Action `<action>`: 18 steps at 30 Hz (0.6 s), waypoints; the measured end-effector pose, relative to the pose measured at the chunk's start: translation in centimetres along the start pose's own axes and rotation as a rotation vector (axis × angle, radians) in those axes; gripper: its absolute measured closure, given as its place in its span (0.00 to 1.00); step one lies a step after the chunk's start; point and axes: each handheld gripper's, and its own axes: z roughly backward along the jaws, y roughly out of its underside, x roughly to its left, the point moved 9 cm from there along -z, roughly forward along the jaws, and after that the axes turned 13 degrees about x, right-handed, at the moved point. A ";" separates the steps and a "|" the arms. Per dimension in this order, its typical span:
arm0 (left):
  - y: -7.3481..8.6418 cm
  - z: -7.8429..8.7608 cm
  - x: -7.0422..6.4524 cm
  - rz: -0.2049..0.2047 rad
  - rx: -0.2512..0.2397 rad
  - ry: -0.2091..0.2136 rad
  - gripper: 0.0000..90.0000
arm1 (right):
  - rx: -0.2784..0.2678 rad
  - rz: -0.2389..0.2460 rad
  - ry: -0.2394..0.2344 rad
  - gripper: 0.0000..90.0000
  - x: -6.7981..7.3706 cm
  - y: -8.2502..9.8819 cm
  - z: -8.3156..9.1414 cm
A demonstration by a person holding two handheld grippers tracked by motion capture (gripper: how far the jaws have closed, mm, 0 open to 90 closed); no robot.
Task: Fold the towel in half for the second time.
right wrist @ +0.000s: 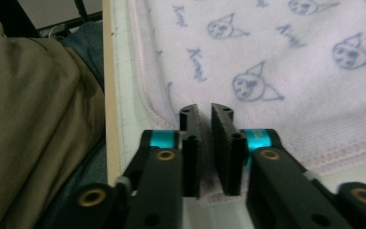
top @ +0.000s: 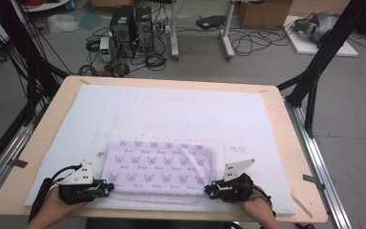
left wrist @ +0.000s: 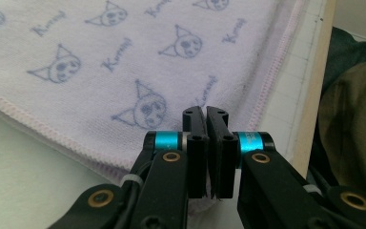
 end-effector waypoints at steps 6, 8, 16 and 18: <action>-0.7 2.1 0.0 0.001 -0.053 -0.015 0.97 | -0.085 0.002 -0.001 0.95 0.6 -1.1 1.9; -0.6 2.4 -0.4 0.003 -0.056 -0.015 0.97 | -0.091 0.007 -0.012 0.95 1.0 -1.1 2.3; 0.4 1.0 -1.3 -0.002 -0.020 0.024 0.80 | -0.062 -0.016 -0.089 0.81 1.8 -0.1 0.9; -0.2 1.4 -0.8 0.006 -0.044 0.017 0.76 | -0.100 -0.019 -0.077 0.77 1.3 -0.8 1.9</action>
